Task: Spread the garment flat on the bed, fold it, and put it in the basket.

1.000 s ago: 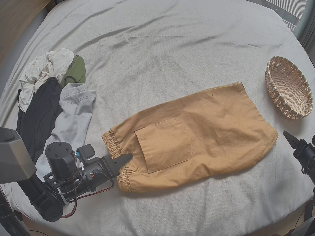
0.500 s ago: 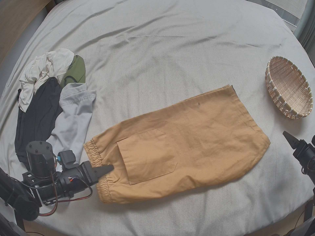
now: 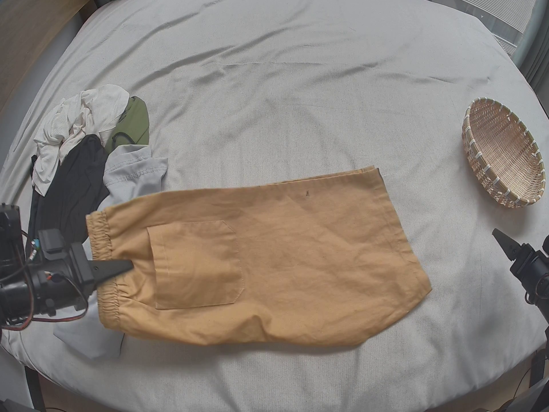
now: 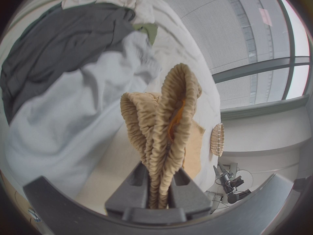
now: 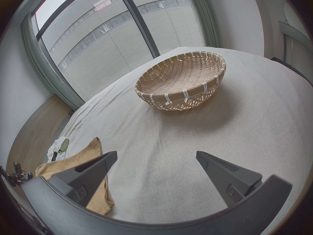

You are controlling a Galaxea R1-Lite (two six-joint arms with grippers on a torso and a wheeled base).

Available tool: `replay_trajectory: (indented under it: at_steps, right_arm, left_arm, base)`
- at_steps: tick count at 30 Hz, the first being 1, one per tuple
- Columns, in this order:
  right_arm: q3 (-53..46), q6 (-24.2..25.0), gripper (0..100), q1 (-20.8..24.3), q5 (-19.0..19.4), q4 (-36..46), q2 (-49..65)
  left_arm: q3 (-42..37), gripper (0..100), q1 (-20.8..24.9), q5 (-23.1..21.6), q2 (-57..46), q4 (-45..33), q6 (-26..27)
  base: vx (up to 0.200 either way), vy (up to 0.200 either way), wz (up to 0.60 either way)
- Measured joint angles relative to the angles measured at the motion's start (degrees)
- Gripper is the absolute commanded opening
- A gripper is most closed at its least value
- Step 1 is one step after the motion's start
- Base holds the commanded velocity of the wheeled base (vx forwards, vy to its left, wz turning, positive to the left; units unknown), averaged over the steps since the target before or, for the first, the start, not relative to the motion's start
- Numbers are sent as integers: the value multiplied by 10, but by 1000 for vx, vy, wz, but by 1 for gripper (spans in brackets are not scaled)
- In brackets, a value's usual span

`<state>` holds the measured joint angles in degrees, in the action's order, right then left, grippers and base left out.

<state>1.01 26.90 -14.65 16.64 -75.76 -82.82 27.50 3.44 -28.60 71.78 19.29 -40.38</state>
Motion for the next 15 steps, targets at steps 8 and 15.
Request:
replay_trajectory:
  at_steps: [8, 15]
  right_arm:
    - [0, 0, 100, 1, 0, 4, -2]
    - [0, 0, 100, 3, 0, 4, -2]
  left_arm:
    - [20, 0, -34, -10, -34, -25, 24]
    - [38, 0, 1, -6, -38, -30, 23]
  base:
    - [0, 0, 0]
    - [0, 0, 0]
